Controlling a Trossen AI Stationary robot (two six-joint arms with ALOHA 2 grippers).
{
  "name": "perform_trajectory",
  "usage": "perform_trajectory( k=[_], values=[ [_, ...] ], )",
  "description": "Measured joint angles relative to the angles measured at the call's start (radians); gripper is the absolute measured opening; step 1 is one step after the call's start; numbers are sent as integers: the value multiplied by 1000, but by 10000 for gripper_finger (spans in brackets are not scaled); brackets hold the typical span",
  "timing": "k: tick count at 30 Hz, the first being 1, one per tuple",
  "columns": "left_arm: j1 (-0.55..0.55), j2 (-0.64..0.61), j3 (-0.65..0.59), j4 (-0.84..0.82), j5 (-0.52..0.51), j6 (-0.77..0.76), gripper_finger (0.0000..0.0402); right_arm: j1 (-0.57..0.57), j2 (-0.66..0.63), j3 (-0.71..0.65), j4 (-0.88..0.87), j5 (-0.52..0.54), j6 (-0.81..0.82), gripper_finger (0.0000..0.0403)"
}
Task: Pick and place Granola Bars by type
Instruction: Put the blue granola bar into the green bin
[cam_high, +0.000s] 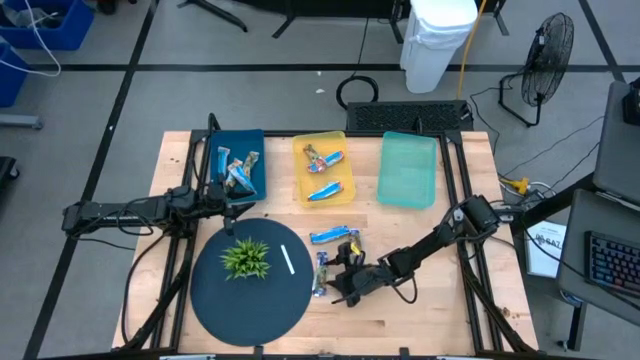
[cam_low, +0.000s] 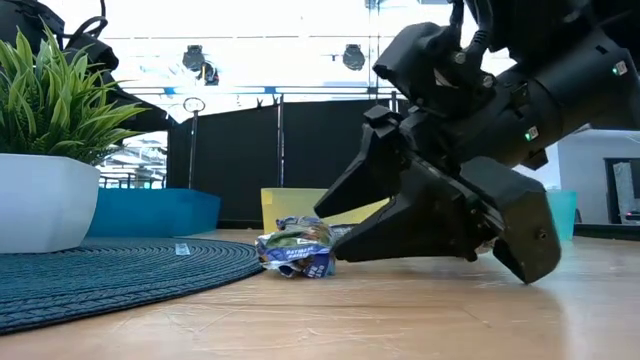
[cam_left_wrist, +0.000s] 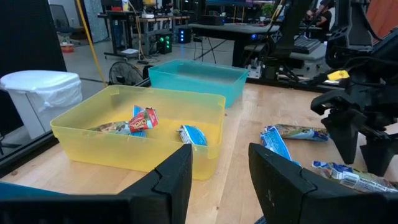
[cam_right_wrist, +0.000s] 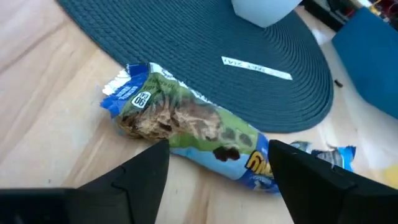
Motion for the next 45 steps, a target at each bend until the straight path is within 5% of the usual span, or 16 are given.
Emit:
perform_trajectory(
  k=[8, 18, 28, 45],
  values=[
    [0, 0, 0, 0, 0, 0, 161, -46, 1, 0, 20, -1, -11, 249],
    [0, 0, 0, 0, 0, 0, 161, -106, -1, 0, -17, -219, 71, 184],
    [0, 0, 0, 0, 0, 0, 161, -119, 0, 0, -6, -225, 52, 12],
    [0, 0, 0, 0, 0, 0, 161, -76, -110, -1, 42, -223, -5, 0]
  ],
)
